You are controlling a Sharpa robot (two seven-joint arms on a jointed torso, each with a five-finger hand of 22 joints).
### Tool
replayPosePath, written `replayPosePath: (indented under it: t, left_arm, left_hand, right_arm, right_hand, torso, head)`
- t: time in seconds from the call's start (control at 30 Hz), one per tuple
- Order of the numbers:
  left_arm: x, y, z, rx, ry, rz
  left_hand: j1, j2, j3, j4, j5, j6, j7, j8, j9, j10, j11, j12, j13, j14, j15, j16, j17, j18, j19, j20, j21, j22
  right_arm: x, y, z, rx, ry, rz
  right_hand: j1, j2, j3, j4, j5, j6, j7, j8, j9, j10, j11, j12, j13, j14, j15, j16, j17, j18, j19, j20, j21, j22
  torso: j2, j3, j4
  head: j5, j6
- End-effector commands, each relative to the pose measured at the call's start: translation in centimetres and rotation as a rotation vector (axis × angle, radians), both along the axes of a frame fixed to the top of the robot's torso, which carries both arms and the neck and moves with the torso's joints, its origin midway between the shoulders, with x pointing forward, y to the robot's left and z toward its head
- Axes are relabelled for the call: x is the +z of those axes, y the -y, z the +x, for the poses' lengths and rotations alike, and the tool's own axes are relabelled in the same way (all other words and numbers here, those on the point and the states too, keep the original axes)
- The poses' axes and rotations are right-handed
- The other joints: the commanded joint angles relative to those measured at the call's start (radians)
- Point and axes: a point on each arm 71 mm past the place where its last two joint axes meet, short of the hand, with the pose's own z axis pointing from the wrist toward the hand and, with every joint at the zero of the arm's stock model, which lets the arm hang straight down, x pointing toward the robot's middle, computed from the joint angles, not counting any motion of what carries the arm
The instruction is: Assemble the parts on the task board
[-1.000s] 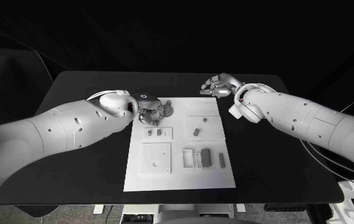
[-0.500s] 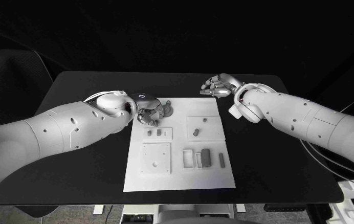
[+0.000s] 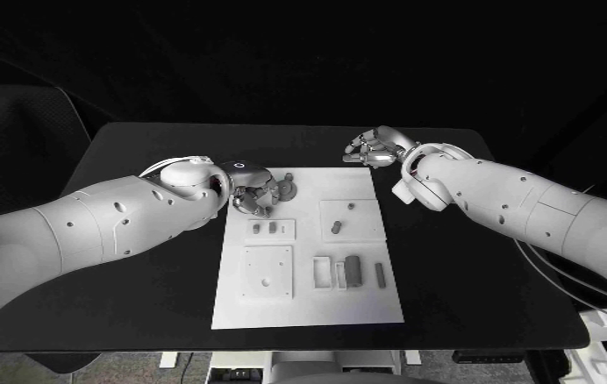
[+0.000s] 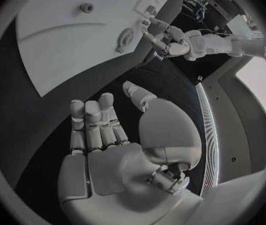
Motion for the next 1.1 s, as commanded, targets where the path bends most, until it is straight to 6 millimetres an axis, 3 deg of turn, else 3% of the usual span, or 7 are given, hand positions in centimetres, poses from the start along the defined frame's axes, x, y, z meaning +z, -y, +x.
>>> replayPosePath:
  t: [0.03,0.23,0.4,0.63,0.7,0.83,1.1]
  left_arm:
    - [0.2,-0.1,-0.1,0.013,-0.036,-0.068]
    - [0.9,-0.8,0.0,0.059,-0.049,-0.156]
    - [2.0,-1.9,0.3,0.106,-0.062,-0.267]
    - [3.6,-3.7,0.7,0.258,-0.155,-0.551]
    - [3.9,-4.4,0.8,0.305,-0.185,-0.620]
    - [4.1,-5.7,0.9,0.393,-0.231,-0.748]
    - [3.9,-6.8,0.8,0.447,-0.298,-0.893]
  left_hand:
    - [-0.003,-0.011,0.001,-0.003,0.001,-0.005,-0.003,0.002,-0.001,0.001,0.003,-0.002,-0.001,0.018,0.000,0.060,0.135,0.036,-0.001,-0.004,0.135,0.001]
    - [-0.007,-0.011,0.000,-0.002,0.001,0.003,0.000,0.009,0.002,-0.002,0.004,-0.004,-0.001,0.012,0.000,0.057,0.130,0.036,-0.002,-0.003,0.134,0.001]
    - [-0.015,-0.002,0.012,0.001,0.002,0.041,0.019,0.037,0.012,-0.040,0.008,-0.034,-0.012,-0.101,0.001,-0.009,0.013,0.036,-0.024,-0.002,0.116,-0.004]
    - [-0.047,-0.002,0.087,-0.003,0.004,0.083,0.051,0.060,0.025,-0.207,0.083,-0.317,-0.171,-0.292,0.041,-0.333,-0.194,0.000,-0.199,0.035,-0.072,-0.123]
    - [-0.070,-0.006,0.127,-0.015,0.003,0.098,0.067,0.064,0.031,-0.252,0.129,-0.496,-0.286,-0.333,0.090,-0.512,-0.298,-0.037,-0.267,0.057,-0.191,-0.207]
    - [-0.104,-0.013,0.164,-0.039,0.002,0.096,0.073,0.061,0.035,-0.297,0.175,-0.707,-0.425,-0.374,0.151,-0.721,-0.405,-0.073,-0.340,0.084,-0.329,-0.308]
    - [-0.175,-0.022,0.162,-0.061,0.002,0.069,0.074,0.055,0.039,-0.329,0.207,-0.943,-0.572,-0.433,0.217,-1.022,-0.539,-0.114,-0.457,0.128,-0.504,-0.436]
  right_arm:
    - [0.0,0.0,0.0,0.009,-0.001,-0.001]
    - [0.0,0.1,0.0,0.006,-0.001,-0.002]
    - [0.0,0.4,-0.1,0.002,-0.002,-0.004]
    - [0.0,0.9,-0.1,-0.006,0.002,-0.008]
    - [0.0,1.0,-0.1,-0.008,0.004,-0.011]
    - [-0.1,1.3,-0.2,0.000,0.022,-0.042]
    - [-1.4,1.5,-1.2,0.024,0.023,-0.073]
  right_hand:
    - [-0.011,-0.001,0.006,0.000,-0.005,0.000,0.008,0.005,-0.001,-0.009,0.001,0.005,-0.001,-0.006,-0.001,0.005,-0.001,-0.011,-0.004,-0.001,0.028,-0.002]
    - [-0.011,-0.001,0.006,0.000,-0.005,0.000,0.008,0.005,-0.001,-0.009,0.001,0.005,-0.001,-0.006,-0.001,0.005,-0.001,-0.011,-0.004,-0.001,0.028,-0.002]
    - [-0.011,-0.001,0.006,0.000,-0.005,0.001,0.008,0.005,-0.001,-0.009,0.001,0.005,-0.002,-0.006,-0.001,0.005,-0.001,-0.011,-0.004,-0.001,0.028,-0.002]
    - [-0.008,-0.002,0.007,-0.002,-0.005,0.001,0.007,0.006,-0.001,-0.009,0.001,0.005,-0.002,-0.006,-0.002,0.005,-0.002,-0.010,-0.004,-0.001,0.028,-0.002]
    - [-0.007,-0.002,0.008,-0.004,-0.005,0.002,0.007,0.006,-0.001,-0.009,0.001,0.005,-0.002,-0.006,-0.002,0.006,-0.002,-0.010,-0.004,-0.001,0.028,-0.002]
    - [0.002,-0.005,0.011,-0.013,-0.004,0.008,0.006,0.010,0.000,-0.009,0.001,0.006,-0.002,-0.007,-0.002,0.006,-0.002,-0.009,-0.004,-0.002,0.029,-0.002]
    - [0.017,-0.012,0.015,-0.026,-0.005,0.022,0.005,0.017,0.004,-0.009,0.000,0.008,-0.003,-0.007,-0.003,0.008,-0.003,-0.008,-0.005,-0.003,0.031,-0.003]
  torso:
    - [0.000,-0.0001,0.0003]
    - [0.000,0.0007,0.0004]
    - [0.000,0.0010,0.0002]
    - [-0.002,0.0008,0.0021]
    - [-0.003,0.0007,0.0026]
    - [-0.006,0.0026,0.0040]
    - [-0.018,0.0020,0.0038]
  head:
    - [0.000,0.001]
    - [0.000,0.004]
    - [0.001,0.009]
    - [0.003,0.019]
    - [0.004,0.025]
    - [0.008,0.036]
    - [0.013,0.059]
